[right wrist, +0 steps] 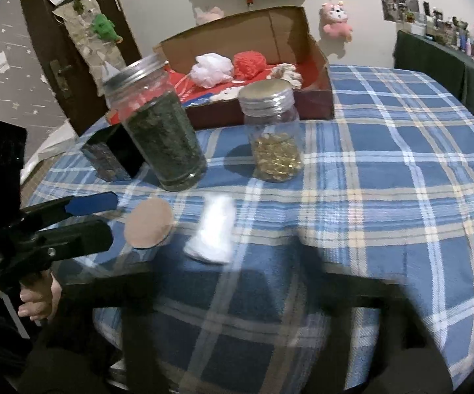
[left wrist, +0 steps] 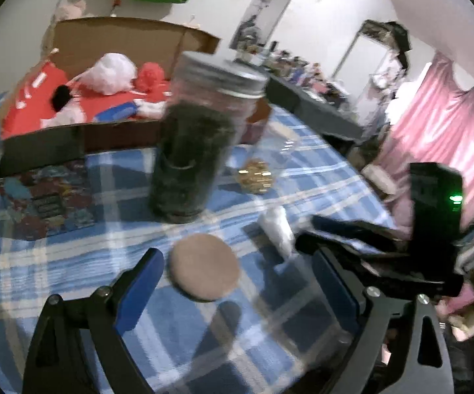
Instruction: Organize soft objects
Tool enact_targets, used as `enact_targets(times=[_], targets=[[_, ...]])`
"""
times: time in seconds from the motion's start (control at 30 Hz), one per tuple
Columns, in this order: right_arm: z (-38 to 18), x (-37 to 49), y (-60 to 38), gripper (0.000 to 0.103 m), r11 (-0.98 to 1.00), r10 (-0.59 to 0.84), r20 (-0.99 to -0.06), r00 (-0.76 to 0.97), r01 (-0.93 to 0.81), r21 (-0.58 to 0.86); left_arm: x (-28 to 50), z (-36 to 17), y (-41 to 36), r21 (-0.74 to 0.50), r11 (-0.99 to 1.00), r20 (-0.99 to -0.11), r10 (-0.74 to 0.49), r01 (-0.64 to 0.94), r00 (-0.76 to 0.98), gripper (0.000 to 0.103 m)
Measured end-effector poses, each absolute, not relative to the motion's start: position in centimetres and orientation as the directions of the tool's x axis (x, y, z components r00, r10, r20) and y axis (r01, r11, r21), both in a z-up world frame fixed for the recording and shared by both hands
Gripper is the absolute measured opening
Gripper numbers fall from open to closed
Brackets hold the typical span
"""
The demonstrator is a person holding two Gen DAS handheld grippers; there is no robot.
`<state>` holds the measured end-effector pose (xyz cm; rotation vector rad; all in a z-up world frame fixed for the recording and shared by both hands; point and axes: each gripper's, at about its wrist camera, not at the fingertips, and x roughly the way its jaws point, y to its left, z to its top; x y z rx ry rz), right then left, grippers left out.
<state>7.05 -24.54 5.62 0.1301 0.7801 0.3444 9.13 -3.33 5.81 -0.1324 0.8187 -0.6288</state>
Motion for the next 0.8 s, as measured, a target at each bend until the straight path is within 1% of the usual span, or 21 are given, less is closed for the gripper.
enact_targets(times=[0.13,0.2,0.27,0.33,0.43,0.8], targets=[[5.8,7.0,-23.4,0.096,0.949,0.308,-0.665,0.68,-0.267,0.167,9.1,5.1,-4.0,-0.138,0.897,-0.694,-0.39,0.42,0.605,0.094],[5.8,7.2,-22.8,0.096,0.957,0.276,-0.672,0.687,-0.258,0.128,9.0,4.7,-4.6,-0.065,0.906,-0.706,-0.337,0.418,0.622,0.093],[5.7,7.5,-22.4,0.096,0.959,0.269,-0.679,0.683,-0.259,0.12,9.1,4.4,-5.0,-0.024,0.912,-0.715,-0.301,0.408,0.631,0.093],[5.5,7.7,-22.5,0.096,0.96,0.268,-0.679,0.684,-0.253,0.123,9.3,4.0,-4.9,-0.028,0.916,-0.722,-0.296,0.401,0.626,0.093],[5.3,7.8,-22.8,0.096,0.957,0.279,-0.68,0.678,-0.254,0.14,9.7,3.7,-4.3,-0.081,0.908,-0.729,-0.335,0.411,0.596,0.093],[5.1,8.0,-22.6,0.094,0.947,0.294,-0.687,0.664,-0.3,0.115,9.6,3.7,-4.5,-0.044,0.895,-0.734,-0.33,0.443,0.593,0.093]])
